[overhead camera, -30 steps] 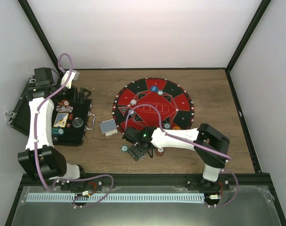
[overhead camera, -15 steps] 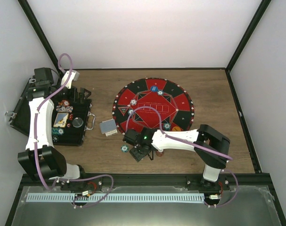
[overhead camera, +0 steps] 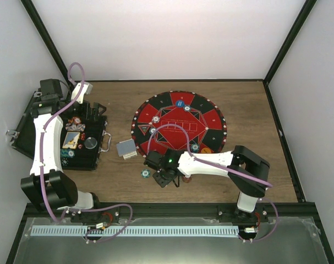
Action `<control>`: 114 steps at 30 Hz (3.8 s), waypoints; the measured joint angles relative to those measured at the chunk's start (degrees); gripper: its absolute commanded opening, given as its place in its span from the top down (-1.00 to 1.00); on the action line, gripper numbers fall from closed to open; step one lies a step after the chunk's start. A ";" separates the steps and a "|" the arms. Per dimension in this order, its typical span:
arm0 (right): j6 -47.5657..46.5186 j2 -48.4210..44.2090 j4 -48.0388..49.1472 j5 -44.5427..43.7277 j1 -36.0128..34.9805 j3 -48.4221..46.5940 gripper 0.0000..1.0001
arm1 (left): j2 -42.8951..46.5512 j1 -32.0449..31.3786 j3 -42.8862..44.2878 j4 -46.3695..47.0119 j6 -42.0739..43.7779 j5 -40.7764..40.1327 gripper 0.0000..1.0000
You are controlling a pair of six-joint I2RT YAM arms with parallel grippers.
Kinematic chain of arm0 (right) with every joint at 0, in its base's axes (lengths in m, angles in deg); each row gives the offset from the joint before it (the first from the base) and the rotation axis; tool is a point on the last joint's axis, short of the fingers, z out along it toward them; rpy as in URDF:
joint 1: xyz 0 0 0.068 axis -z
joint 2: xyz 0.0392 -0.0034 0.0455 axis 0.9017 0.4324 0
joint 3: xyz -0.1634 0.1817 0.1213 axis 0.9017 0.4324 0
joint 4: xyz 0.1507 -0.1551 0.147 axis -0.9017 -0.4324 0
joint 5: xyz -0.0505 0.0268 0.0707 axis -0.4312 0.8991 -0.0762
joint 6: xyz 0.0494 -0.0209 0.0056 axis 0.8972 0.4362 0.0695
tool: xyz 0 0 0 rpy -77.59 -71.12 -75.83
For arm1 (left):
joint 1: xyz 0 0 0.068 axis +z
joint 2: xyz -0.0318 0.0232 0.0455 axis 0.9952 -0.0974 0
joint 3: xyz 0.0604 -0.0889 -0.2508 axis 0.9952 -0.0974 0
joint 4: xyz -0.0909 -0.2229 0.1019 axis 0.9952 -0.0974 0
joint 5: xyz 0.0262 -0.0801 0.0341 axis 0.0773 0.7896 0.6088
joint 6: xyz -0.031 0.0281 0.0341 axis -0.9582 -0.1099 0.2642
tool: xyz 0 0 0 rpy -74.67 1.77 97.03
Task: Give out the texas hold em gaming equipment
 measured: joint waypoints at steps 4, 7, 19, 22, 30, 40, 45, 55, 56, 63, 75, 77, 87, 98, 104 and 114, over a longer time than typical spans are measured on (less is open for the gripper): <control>0.22 -0.37 -0.04 -0.09 0.00 0.00 0.20 | 0.00 0.00 0.00 0.00 0.00 -0.04 -1.00; 0.31 -0.46 -0.04 -0.15 0.00 0.00 0.21 | 0.00 0.00 0.02 0.00 0.00 -0.09 -1.00; 0.35 -0.46 0.00 0.07 0.00 0.13 -0.12 | 0.00 0.00 0.04 0.00 0.04 -0.46 -1.00; 0.37 -0.46 0.07 0.13 0.00 0.70 -0.09 | 0.00 0.00 0.04 0.00 0.04 -0.48 -1.00; 0.50 -0.72 0.74 0.70 0.00 1.40 0.13 | 0.00 0.00 0.39 -0.07 0.07 -0.48 -1.00; 0.63 -1.03 0.44 0.57 0.00 1.38 0.61 | 0.00 0.00 0.46 -0.11 0.07 -0.48 -1.00; 0.66 -1.84 0.00 0.35 0.00 1.27 0.73 | 0.00 0.00 0.48 -0.11 0.07 -0.52 -1.00; 0.02 -4.66 -2.32 0.07 1.79 -1.46 0.74 | 0.00 0.00 0.79 -0.20 0.09 -0.63 -1.00; -0.31 -4.94 -2.49 0.04 2.73 -2.05 0.74 | 0.00 0.00 0.83 -0.20 0.09 -0.63 -1.00; -5.01 -5.16 -3.13 -1.25 15.80 -9.11 0.74 | 0.00 0.00 0.92 -0.20 0.09 -0.59 -1.00; -13.68 15.91 -0.22 -4.61 39.41 -33.38 0.83 | -1.09 0.00 2.32 -0.15 0.26 0.04 -1.00; -14.19 20.02 -0.17 -4.70 41.88 -36.89 0.83 | -1.40 0.00 2.34 -0.15 0.33 0.15 -1.00; -15.41 34.62 -0.52 -4.46 49.51 -49.83 0.84 | -2.86 0.00 2.32 0.11 0.50 1.09 -1.00; -15.37 39.04 -0.98 -3.50 50.95 -53.59 0.12 | -4.00 0.00 2.27 0.46 0.72 1.27 -1.00; -14.93 39.04 -1.44 -3.80 50.97 -53.72 -0.27 | -4.00 0.00 1.84 0.59 0.79 1.22 -1.00; -13.46 29.14 -1.99 -5.88 49.88 -46.93 -0.36 | -4.70 0.00 2.34 0.02 0.68 0.92 -1.00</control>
